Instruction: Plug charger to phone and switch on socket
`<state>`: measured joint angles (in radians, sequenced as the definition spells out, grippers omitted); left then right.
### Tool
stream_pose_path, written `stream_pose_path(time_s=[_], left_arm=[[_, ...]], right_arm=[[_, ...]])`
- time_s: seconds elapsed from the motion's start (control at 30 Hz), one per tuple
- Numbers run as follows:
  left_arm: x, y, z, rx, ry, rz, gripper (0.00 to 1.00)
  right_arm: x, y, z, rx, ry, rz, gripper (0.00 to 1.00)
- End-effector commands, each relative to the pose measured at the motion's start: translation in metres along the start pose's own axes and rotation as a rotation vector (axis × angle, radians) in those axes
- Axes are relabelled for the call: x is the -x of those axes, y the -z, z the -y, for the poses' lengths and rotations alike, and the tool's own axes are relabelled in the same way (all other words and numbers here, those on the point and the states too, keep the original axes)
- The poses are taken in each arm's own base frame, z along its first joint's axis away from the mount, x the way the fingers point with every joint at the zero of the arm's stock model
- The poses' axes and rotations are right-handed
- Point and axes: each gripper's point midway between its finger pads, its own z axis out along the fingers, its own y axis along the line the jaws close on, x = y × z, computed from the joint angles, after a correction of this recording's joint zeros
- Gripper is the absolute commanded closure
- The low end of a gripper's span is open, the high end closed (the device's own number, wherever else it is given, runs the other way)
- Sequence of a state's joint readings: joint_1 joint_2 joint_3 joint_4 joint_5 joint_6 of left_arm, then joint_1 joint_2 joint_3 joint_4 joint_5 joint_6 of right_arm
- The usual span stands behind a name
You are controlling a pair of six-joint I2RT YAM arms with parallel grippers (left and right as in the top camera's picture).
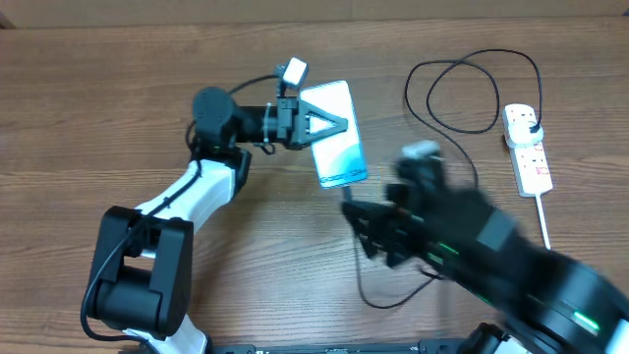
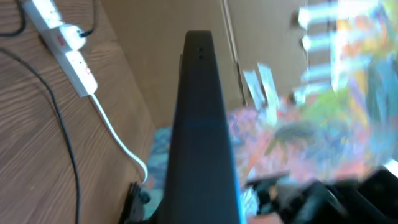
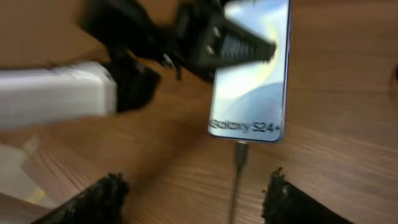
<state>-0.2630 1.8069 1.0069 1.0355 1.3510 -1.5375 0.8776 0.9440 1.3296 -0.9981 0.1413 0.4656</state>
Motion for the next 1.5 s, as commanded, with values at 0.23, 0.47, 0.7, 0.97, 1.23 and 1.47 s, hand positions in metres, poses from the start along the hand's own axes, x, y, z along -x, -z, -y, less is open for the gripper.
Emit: stream_pose_path(time_s=[0.23, 0.47, 0.7, 0.97, 1.23, 1.47], left_arm=[[0.01, -0.038, -0.095, 0.453, -0.006, 0.141, 0.96], [-0.005, 0.009, -0.123, 0.732, -0.106, -0.033, 0.96], [-0.021, 0.006, -0.113, 0.576, -0.232, -0.167, 0.94], [-0.005, 0.034, -0.114, 0.581, -0.184, -0.104, 0.95], [-0.019, -0.003, -0.166, 0.561, -0.071, -0.191, 0.93], [-0.026, 0.002, -0.215, 0.615, 0.089, -0.205, 0.93]], right_arm=[[0.021, 0.115, 0.049, -0.075, -0.06, 0.321, 0.09], [0.016, 0.111, 0.051, -0.088, -0.054, 0.299, 0.06], [0.019, 0.112, 0.049, -0.074, -0.065, 0.31, 0.0], [0.012, 0.11, 0.051, -0.08, -0.08, 0.284, 0.0], [0.011, 0.107, 0.052, -0.09, -0.077, 0.273, 0.0], [0.002, 0.101, 0.057, -0.121, -0.063, 0.225, 0.0]])
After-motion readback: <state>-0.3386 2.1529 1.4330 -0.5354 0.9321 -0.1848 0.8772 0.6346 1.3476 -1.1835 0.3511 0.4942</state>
